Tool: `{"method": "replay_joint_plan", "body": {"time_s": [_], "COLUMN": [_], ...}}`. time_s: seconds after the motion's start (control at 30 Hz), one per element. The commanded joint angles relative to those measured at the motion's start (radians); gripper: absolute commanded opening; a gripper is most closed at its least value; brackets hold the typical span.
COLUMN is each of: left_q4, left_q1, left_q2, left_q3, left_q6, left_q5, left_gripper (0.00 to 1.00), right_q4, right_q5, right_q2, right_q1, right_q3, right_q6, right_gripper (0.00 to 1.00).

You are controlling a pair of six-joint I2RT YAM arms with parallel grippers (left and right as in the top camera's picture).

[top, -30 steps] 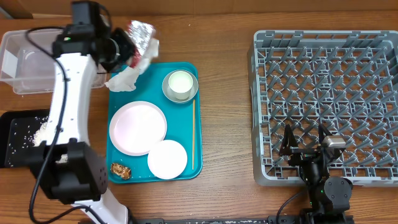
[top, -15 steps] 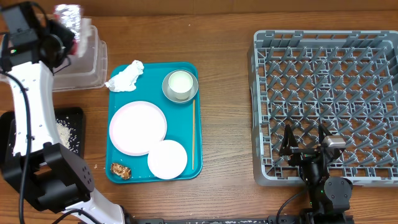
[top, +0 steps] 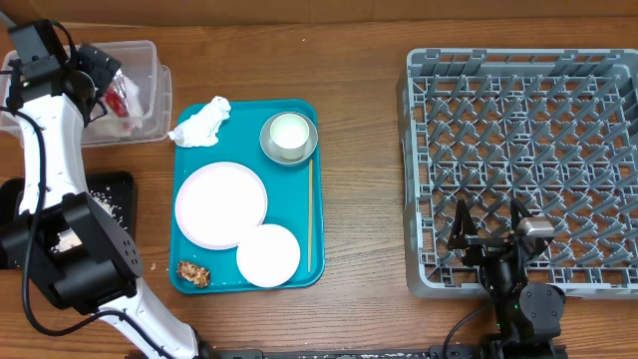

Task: Sort waste into correct bins and load items into the dishwasher
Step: 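Carry the tissue and wrapper into the clear plastic bin and release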

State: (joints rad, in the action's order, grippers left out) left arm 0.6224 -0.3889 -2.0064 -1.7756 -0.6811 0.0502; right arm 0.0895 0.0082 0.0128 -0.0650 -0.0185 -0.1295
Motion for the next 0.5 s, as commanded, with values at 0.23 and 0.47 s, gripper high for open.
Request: {"method": "replay_joint_plan", "body": {"time_s": [0.23,0.47], "left_q4": [0.003,0.343], "left_q1": [0.024,0.166], "left_q2": [0.155,0.177], "left_q3": [-0.021,-0.020], "left_q6": [0.066,0.118], "left_q5": [0.602,0.371], "left_gripper": [0.93,0.93], "right_q4": [-0.007,-0.007], "right_q5": [0.013,0.013], "right_q2": [-0.010,-0.010], "right_q1": [0.005,0.005], "right_q3": [0.010,0.010], "right_q6": [0.006,0.006], "right_gripper": [1.00,1.00]}}
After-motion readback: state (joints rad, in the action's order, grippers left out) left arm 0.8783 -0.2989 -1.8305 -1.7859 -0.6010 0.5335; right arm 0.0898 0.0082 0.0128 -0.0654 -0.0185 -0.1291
